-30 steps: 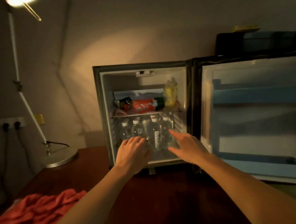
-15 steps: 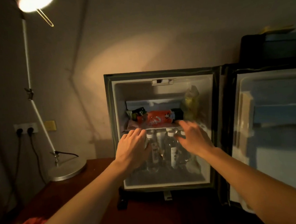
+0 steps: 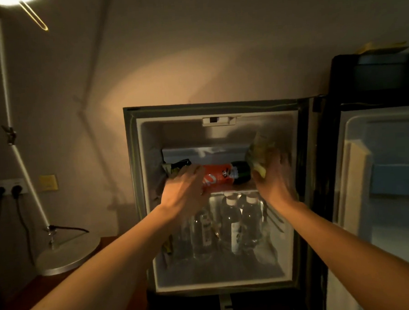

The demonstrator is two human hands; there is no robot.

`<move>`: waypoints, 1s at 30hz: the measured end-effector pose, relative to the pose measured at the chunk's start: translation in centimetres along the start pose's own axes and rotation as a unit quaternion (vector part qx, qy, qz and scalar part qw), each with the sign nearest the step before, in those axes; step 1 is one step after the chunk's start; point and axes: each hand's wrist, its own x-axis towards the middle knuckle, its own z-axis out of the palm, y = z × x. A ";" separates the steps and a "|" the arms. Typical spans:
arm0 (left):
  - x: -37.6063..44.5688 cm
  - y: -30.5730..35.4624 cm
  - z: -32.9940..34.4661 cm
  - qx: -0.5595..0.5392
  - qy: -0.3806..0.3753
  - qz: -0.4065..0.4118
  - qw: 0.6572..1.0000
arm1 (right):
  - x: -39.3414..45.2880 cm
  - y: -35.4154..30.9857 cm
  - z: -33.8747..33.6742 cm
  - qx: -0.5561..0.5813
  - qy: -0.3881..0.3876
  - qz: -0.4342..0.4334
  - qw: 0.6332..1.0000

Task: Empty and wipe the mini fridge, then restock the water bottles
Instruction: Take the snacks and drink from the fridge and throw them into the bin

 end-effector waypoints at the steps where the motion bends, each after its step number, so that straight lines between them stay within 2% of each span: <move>1: 0.6 0.0 0.2 -0.003 -0.007 -0.002 1.000 | 0.4 -0.1 0.2 -0.004 0.012 0.009 1.000; 4: 2.7 -0.1 0.7 0.040 -0.023 0.014 0.999 | 1.5 -0.5 1.2 -0.021 0.025 0.005 0.999; 8: 4.8 -0.9 2.2 0.071 -0.026 0.029 0.997 | 2.9 -0.7 2.3 0.037 0.017 0.036 0.999; 12: 5.6 -1.6 3.3 0.038 -0.084 0.013 0.996 | 3.0 0.7 3.0 0.037 0.012 0.027 0.999; 17: 5.1 -1.7 3.3 0.053 -0.008 0.054 0.997 | 2.2 1.2 2.2 0.017 0.028 -0.042 0.999; 22: 3.8 -0.6 0.6 0.059 0.022 0.041 0.997 | 1.7 0.3 0.0 -0.023 0.089 -0.107 0.990; 26: 1.9 0.5 -2.4 0.018 0.029 0.011 0.999 | -0.6 -0.6 -2.9 0.056 0.092 -0.131 0.986; 30: -0.9 1.5 -4.3 0.002 0.052 0.044 0.998 | -3.6 -0.7 -5.4 0.034 0.093 -0.131 0.986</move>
